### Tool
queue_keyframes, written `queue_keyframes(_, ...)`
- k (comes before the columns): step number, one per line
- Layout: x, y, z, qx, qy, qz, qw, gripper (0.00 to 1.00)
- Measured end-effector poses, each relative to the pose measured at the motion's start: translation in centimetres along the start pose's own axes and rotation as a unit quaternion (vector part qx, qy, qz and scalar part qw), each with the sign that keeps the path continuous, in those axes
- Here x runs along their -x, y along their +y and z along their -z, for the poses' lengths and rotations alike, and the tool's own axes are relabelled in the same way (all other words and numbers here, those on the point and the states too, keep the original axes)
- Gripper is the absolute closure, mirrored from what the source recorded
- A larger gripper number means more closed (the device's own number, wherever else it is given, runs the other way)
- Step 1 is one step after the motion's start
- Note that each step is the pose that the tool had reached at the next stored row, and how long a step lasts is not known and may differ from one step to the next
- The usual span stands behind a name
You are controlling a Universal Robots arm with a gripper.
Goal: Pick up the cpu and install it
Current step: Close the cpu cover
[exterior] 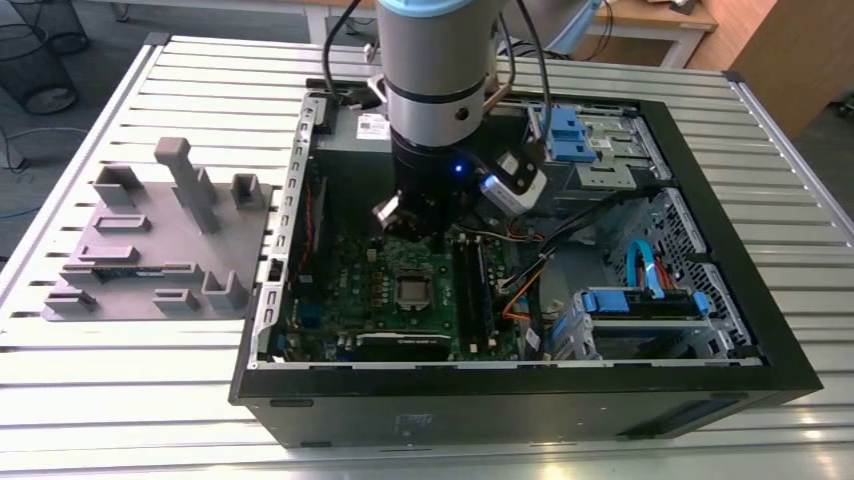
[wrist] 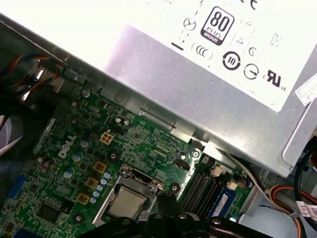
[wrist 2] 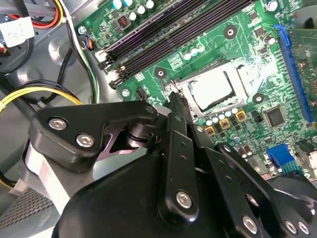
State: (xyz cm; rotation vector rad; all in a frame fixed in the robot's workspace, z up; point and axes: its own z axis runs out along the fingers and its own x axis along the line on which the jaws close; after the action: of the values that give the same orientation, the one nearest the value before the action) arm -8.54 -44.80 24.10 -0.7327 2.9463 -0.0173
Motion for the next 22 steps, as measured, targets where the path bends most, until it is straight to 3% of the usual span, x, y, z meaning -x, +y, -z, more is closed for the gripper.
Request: queue_keyframes(22,0.65,1.35,0.01,-0.0036,-0.0069,0.000,0.99997,0.89)
